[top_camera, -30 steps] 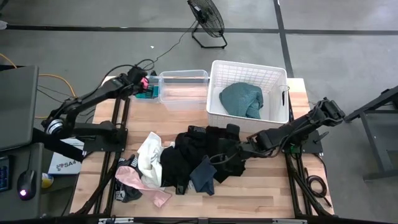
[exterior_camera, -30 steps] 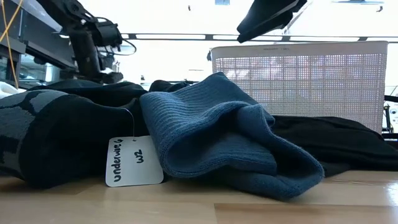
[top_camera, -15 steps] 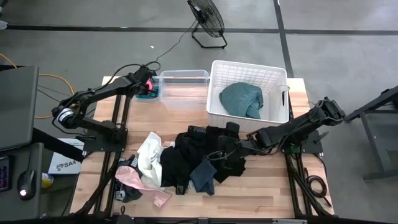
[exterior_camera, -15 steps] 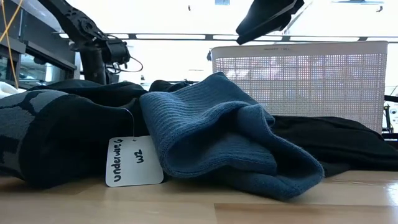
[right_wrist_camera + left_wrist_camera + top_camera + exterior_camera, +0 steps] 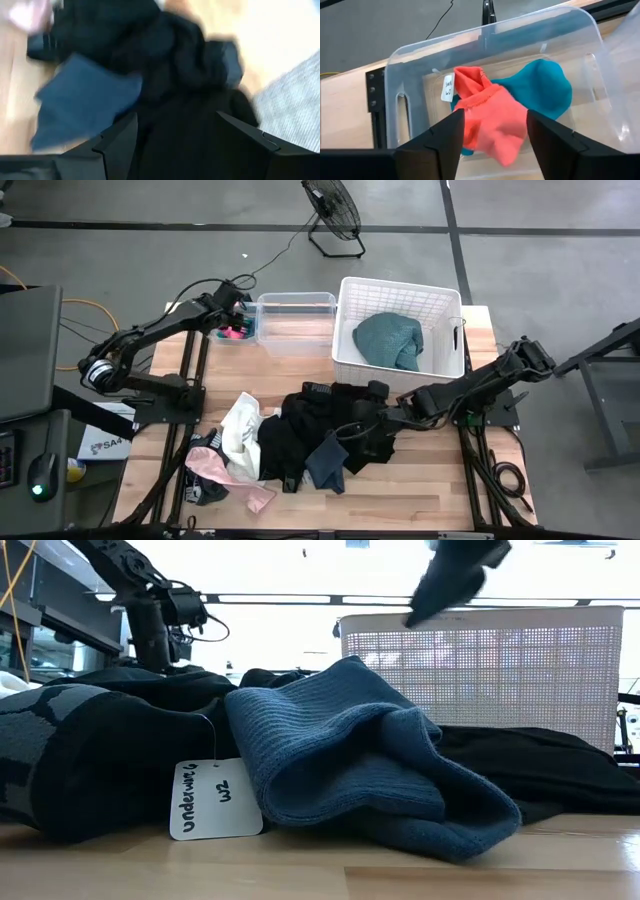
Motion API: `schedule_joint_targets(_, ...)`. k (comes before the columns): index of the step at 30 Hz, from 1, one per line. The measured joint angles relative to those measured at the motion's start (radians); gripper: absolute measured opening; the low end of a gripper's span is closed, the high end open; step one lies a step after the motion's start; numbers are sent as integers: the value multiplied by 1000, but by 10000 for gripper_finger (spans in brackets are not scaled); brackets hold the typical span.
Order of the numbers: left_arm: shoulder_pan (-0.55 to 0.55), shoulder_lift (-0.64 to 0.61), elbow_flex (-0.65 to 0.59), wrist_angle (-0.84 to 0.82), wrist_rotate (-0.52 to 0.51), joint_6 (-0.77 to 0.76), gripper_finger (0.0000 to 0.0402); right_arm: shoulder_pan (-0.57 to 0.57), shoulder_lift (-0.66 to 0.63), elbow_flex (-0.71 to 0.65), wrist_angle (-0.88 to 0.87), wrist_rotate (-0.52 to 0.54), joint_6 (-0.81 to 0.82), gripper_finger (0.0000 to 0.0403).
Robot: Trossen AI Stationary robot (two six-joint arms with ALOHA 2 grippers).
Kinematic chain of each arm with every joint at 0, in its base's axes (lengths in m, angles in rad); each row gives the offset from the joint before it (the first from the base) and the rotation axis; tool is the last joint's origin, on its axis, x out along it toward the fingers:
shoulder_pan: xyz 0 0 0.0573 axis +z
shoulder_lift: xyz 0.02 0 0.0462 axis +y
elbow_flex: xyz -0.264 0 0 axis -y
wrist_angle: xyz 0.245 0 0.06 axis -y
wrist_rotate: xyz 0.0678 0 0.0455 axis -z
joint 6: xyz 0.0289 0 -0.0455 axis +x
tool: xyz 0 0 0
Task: Pick & Place Cloths
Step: Put the black shirt into the white laundry organizer
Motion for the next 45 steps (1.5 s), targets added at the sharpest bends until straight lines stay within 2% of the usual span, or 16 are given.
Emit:
schedule_joint_targets(4, 0, -61, 2, -17, 18, 16, 215, 38, 1, -7, -107, -28, 82, 254)
schedule_joint_targets(12, 0, -217, 2, -14, 153, 56, 207, 104, 3, -130, -93, -97, 167, 254)
schedule_joint_targets(21, 0, -309, 3, -6, 215, 80, 206, 48, 3, -315, 106, -100, 107, 254)
schedule_joint_targets(26, 0, -315, 3, -5, 215, 94, 206, -1, 3, -399, 212, -135, 31, 254)
schedule_joint_targets(33, 0, -315, 3, -5, 215, 94, 206, -47, 2, -466, 292, -184, 26, 250)
schedule_joint_targets(36, 0, -315, 3, -6, 215, 94, 206, -53, 15, -493, 337, -198, 26, 231)
schedule_joint_targets(39, 0, -315, 1, -3, 215, 94, 206, -52, 49, -494, 344, -202, 29, 195)
schedule_joint_targets(42, 0, -315, -1, -9, 211, 94, 206, -53, 80, -493, 361, -218, 37, 143)
schedule_joint_targets(45, 0, -315, -1, -7, 211, 94, 206, -53, 84, -493, 369, -235, 52, 71)
